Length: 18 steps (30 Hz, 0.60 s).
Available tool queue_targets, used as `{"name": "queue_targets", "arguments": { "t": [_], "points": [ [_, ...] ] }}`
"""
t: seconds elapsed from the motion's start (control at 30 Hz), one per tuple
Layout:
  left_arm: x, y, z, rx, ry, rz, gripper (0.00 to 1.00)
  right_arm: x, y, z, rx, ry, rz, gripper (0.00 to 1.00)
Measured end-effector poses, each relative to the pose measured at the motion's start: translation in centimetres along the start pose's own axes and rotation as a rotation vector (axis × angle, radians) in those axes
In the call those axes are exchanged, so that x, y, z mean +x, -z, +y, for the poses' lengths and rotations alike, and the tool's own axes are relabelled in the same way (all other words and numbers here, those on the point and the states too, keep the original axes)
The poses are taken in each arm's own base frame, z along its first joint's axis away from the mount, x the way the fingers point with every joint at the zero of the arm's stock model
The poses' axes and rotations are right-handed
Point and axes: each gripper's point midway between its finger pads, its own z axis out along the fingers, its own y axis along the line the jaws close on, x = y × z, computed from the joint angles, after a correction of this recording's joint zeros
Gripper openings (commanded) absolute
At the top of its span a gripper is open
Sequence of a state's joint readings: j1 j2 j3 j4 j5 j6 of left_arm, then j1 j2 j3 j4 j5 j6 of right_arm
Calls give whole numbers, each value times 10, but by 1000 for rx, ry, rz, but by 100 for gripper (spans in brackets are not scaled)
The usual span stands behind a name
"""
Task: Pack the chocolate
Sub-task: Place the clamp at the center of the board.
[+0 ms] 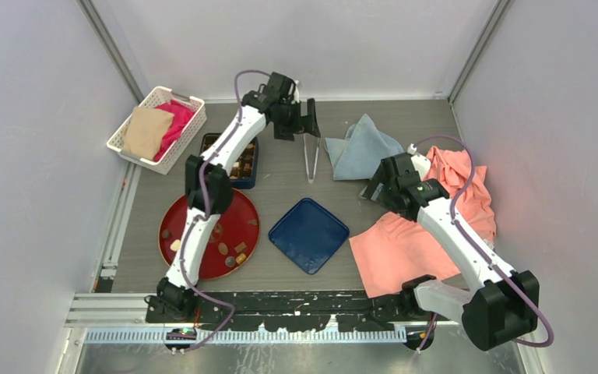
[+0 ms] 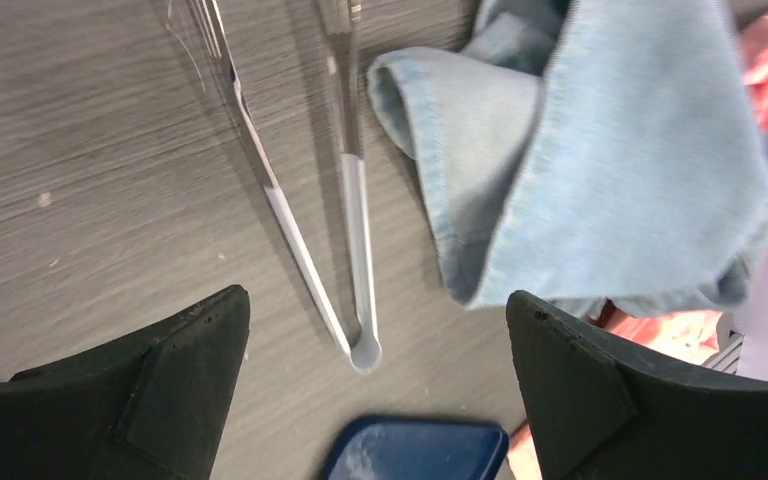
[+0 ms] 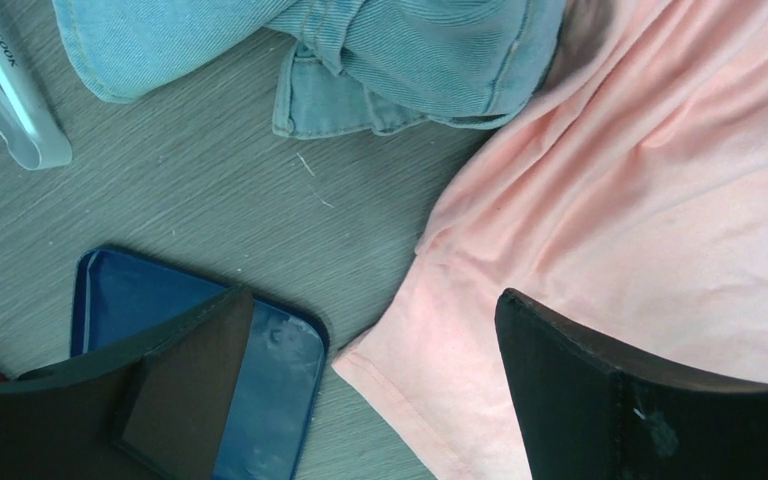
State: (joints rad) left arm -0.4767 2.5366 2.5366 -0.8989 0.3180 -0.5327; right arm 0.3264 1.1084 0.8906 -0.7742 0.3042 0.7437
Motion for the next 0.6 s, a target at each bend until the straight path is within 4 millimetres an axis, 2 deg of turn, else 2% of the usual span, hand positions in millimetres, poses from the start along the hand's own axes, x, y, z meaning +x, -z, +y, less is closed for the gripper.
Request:
{"name": "queue_targets", "arguments": {
  "t": [0.1,0.23,0.3,0.4,0.43,0.5,0.6],
  "points": [
    [-12,50,-18,2,-67,-65,100,1,-4,6,-14,0,15,96],
    [-16,144,-47,1,-168,-189,100,3,-8,16,-51,-2,29,96],
    [-8,192,-55,-3,-203,-245,100,5,-11,26,-88,7,37,96],
    [14,243,-54,-21,-229,-302,100,20,-19,50,-169,71,87,95],
    [24,253,-48,-40,-227,-307,100,29,-23,58,-187,107,113,95],
    [44,260,-31,-91,-215,-300,100,49,-31,71,-199,184,177,93],
    [83,253,6,-190,-182,-229,100,79,-51,85,-197,293,269,90]
  ]
}}
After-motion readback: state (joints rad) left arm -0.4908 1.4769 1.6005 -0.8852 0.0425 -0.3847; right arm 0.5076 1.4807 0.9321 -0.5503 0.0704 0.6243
